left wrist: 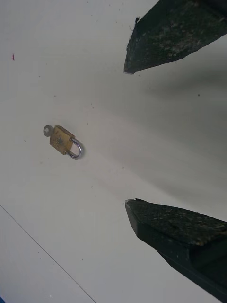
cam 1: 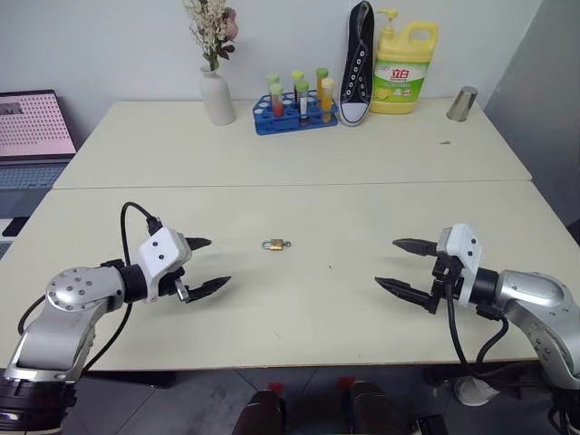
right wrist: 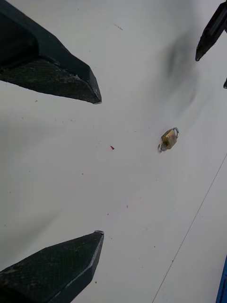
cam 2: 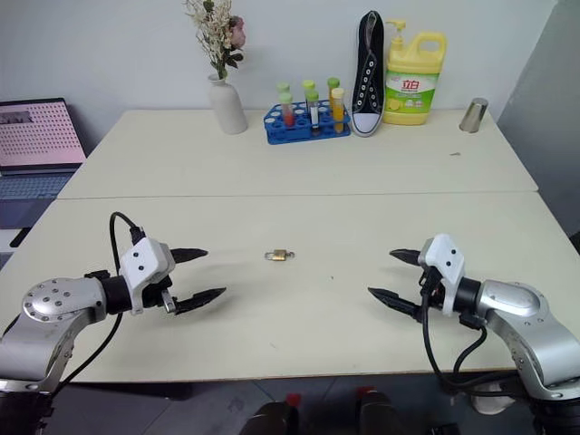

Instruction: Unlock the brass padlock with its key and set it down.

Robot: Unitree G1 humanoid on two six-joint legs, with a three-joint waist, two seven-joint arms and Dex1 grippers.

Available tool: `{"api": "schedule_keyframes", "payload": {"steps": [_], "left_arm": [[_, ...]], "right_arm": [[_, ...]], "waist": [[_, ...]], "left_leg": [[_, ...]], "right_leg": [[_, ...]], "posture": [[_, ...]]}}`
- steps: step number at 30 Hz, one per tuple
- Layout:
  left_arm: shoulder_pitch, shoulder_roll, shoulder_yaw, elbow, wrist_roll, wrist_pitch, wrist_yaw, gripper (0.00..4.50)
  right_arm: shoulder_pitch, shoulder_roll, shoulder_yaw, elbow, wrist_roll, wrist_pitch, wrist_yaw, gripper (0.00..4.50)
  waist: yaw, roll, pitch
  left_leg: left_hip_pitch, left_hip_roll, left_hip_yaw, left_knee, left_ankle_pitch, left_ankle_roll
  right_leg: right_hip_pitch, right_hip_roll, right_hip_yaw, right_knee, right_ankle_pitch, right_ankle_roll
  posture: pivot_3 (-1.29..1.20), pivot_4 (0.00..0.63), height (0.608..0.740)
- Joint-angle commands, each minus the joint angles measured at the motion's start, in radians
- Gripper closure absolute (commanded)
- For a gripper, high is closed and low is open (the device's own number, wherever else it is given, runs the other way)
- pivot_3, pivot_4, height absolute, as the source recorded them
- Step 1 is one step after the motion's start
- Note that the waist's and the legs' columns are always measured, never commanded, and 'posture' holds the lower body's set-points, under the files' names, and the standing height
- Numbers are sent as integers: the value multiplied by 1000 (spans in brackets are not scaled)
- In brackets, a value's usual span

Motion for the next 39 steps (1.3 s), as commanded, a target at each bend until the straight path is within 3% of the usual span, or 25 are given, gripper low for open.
{"api": "schedule_keyframes", "payload": {"steps": [1,11,24,31,39], "left_arm": [[0,12,12,-29,-4,-4,-7,41],[-28,-19,19,-5,5,-24,17,41],[-37,-37,1,50,5,-104,-42,41],[-219,-125,-120,238,95,-224,-46,41],[-493,-222,-269,627,208,-399,-140,41]], "right_arm": [[9,0,-9,0,-14,-48,16,0],[-6,14,15,24,-35,-75,17,0],[-72,26,47,2,-36,37,-61,0],[-100,32,38,-90,28,215,-131,0],[-109,53,21,-210,108,427,-254,0]], "waist": [[0,0,0],[1,0,0],[1,0,0],[4,-1,0],[0,-2,0]], "left_leg": [[0,0,0,0,0,0],[0,0,0,0,0,0],[0,0,0,0,0,0],[0,-2,-1,1,0,0],[-1,-4,-1,1,0,-1]], "right_leg": [[0,0,0,0,0,0],[0,0,0,0,0,0],[0,0,0,0,0,0],[0,0,-1,0,0,0],[0,0,-1,0,0,0]], "posture": [[0,150,740],[0,150,740],[0,150,740],[0,150,740],[0,150,740]]}}
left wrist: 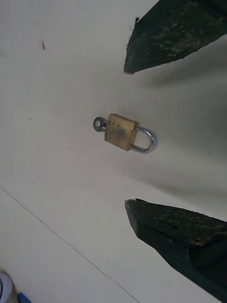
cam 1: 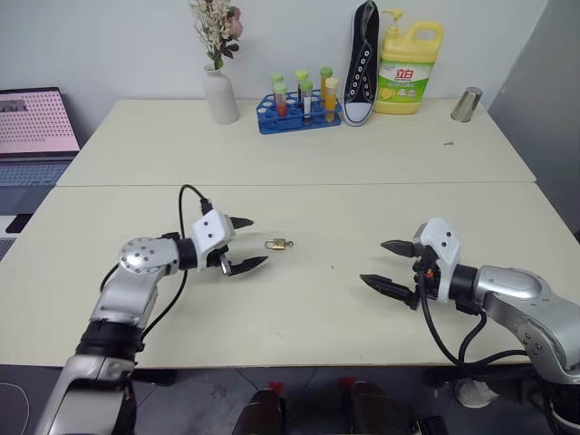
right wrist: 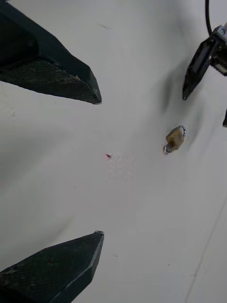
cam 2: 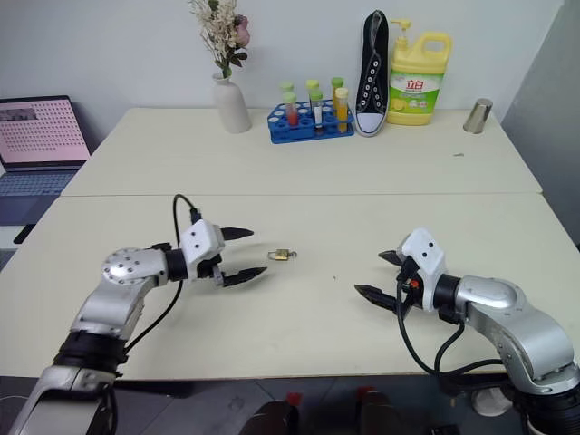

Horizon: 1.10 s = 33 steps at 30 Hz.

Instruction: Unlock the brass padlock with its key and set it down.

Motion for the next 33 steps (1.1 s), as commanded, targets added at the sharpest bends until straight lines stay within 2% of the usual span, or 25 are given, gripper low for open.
{"api": "schedule_keyframes", "payload": {"steps": [1,4,11,14,17,23,28,33], "left_arm": [[-84,-19,-35,147,41,-87,-49,41],[-195,-66,-73,338,89,-151,-68,41],[-316,-89,-100,594,152,-242,-142,41],[-331,-83,-112,637,167,-251,-190,566],[-333,-76,-127,662,185,-249,-233,1530],[-332,-70,-152,688,227,-253,-210,3459],[-299,-65,-135,649,213,-292,-204,3543],[-151,-59,-89,296,121,-501,-177,3543]], "right_arm": [[-14,14,-37,-68,40,62,-54,0],[-13,28,-50,-97,50,110,-105,0],[0,41,-84,-137,90,167,-158,0],[2,39,-87,-146,103,176,-170,0],[-4,38,-88,-145,112,181,-175,0],[-12,29,-84,-137,114,176,-170,0],[-6,13,-78,-139,105,149,-147,0],[78,-39,-80,-167,47,-7,-60,0]], "waist": [[-4,0,0],[-3,-1,0],[-4,-2,1],[-11,-2,1],[-15,-2,0],[-19,-3,-2],[-22,-3,-4],[-25,-3,-5]], "left_leg": [[0,0,0,0,0,0],[0,0,0,0,0,0],[0,0,0,0,0,0],[0,0,0,0,0,1],[0,0,-1,0,0,1],[2,0,-1,0,0,1],[3,0,-2,1,0,1],[2,2,-2,0,0,1]], "right_leg": [[0,0,0,0,0,0],[0,0,0,1,0,0],[0,0,0,1,0,0],[0,1,0,1,0,0],[0,1,0,1,0,0],[1,1,-1,2,0,0],[2,2,-1,3,0,1],[0,2,0,2,0,1]], "posture": [[0,150,740],[0,150,740],[0,150,740],[0,150,740],[0,150,740],[0,150,740],[0,150,740],[0,150,740]]}}
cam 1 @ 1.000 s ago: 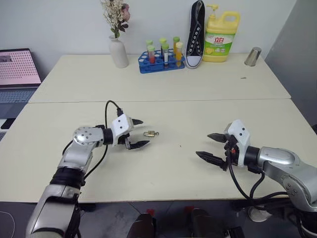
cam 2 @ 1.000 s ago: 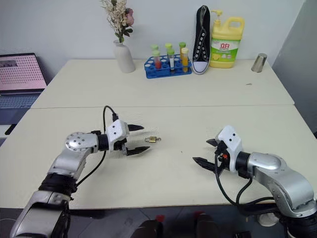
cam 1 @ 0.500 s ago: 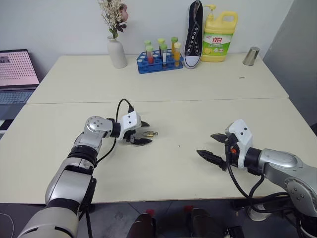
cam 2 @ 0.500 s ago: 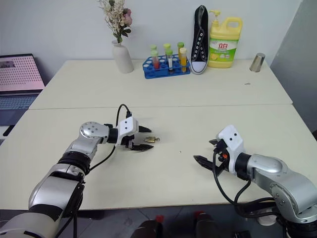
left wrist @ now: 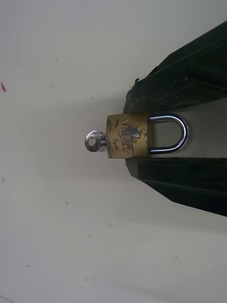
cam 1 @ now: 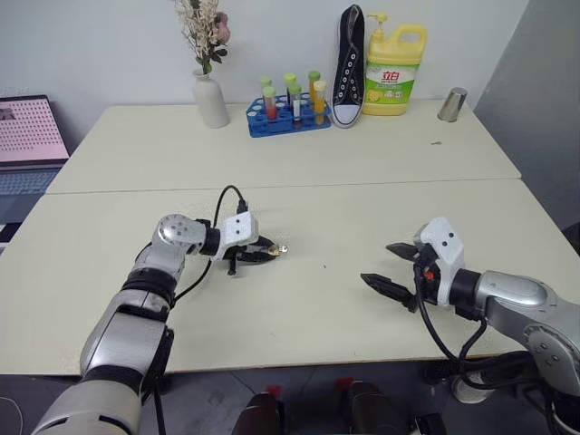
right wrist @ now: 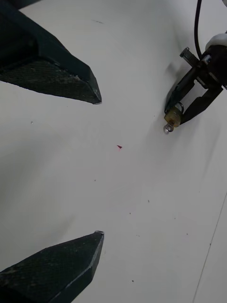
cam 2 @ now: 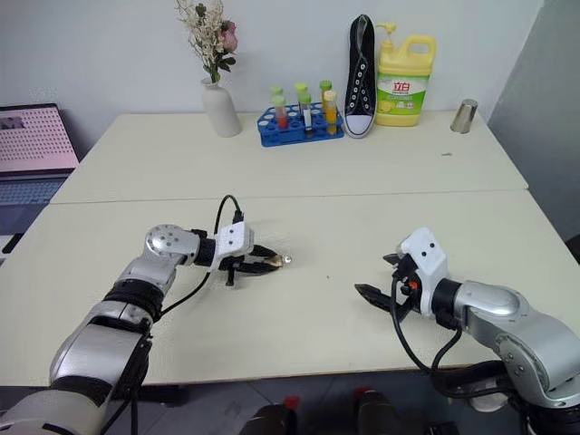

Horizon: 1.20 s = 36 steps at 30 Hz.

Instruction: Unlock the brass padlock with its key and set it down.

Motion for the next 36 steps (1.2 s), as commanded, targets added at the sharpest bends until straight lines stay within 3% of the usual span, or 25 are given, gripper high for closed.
{"api": "schedule_keyframes", "payload": {"steps": [1,6,11,15,26,36], "left_arm": [[93,-5,26,-274,-53,-122,56,3543],[146,8,60,-510,6,-300,204,3543],[162,30,71,-553,77,-467,331,3543],[218,25,92,-591,184,-592,458,3543],[223,56,57,-577,305,-609,618,3543],[241,90,34,-602,335,-589,678,3543]], "right_arm": [[54,-24,-13,-40,-51,-141,57,0],[87,-7,-38,-3,-55,-232,93,0],[42,18,-60,25,35,-205,117,0],[-62,98,-18,98,141,-154,120,0],[-256,197,132,261,154,-84,156,0],[-293,227,144,261,164,-34,146,0]], "waist": [[5,0,0],[27,-5,3],[25,-5,3],[21,-5,3],[25,-5,3],[25,-5,3]], "left_leg": [[-1,0,0,0,0,0],[-3,0,0,2,1,-2],[-2,-1,1,2,0,0],[-1,-1,2,1,0,0],[-2,-2,1,1,0,0],[-2,-2,1,1,0,0]], "right_leg": [[-1,-1,0,-1,0,0],[-1,-5,1,-1,1,1],[1,-4,1,-2,1,2],[0,-2,2,-2,1,1],[-1,-2,1,-2,1,1],[-1,-2,1,-1,1,1]], "posture": [[0,150,740],[0,150,740],[0,150,740],[0,150,740],[0,150,740],[0,150,740]]}}
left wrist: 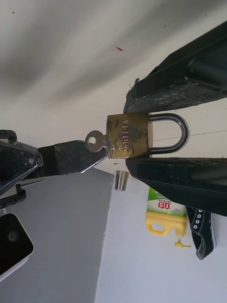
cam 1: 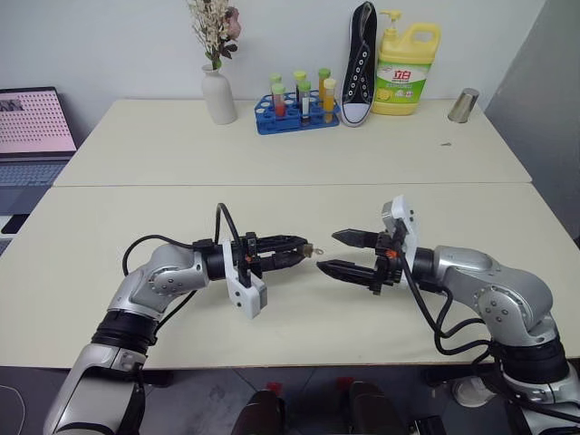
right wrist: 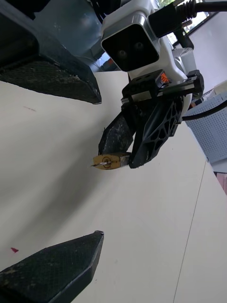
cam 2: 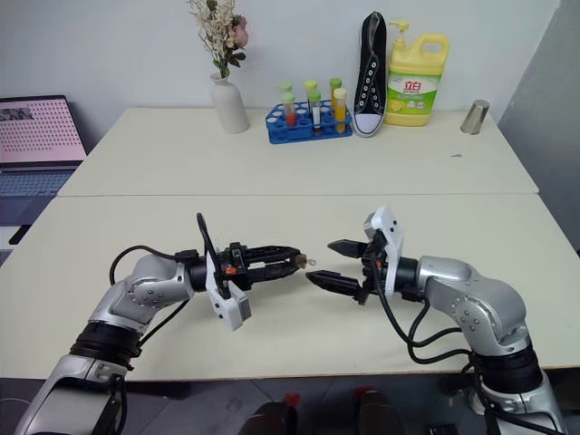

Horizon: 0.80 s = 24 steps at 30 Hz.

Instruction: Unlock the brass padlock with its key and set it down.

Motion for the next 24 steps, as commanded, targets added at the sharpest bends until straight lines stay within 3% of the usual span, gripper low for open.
{"api": "schedule_keyframes", "payload": {"steps": [1,5,16,23,24], "left_arm": [[3,18,-5,-43,2,10,30,3543],[12,25,-12,-58,1,18,38,3543],[14,38,-30,-78,-2,48,54,3543],[17,44,-38,-85,3,60,66,3543],[19,47,-38,-86,2,61,65,3543]], "right_arm": [[-20,13,-8,-23,29,11,-5,0],[-26,28,-7,-25,28,20,-10,501],[-33,23,23,-26,8,19,12,4500],[-29,36,12,-22,-11,-26,9,4500],[-27,40,-4,-15,-8,-30,0,4331]], "waist": [[0,0,0],[0,0,0],[-1,0,0],[-1,0,0],[-1,0,0]], "left_leg": [[0,0,0,0,0,0],[0,0,0,0,0,0],[0,0,0,0,0,0],[0,0,0,0,0,0],[0,0,0,0,0,0]], "right_leg": [[0,0,0,0,0,0],[0,0,0,0,0,0],[0,0,0,0,0,0],[0,0,0,0,0,0],[0,0,0,0,0,0]], "posture": [[0,150,740],[0,150,740],[0,150,740],[0,150,740],[0,150,740]]}}
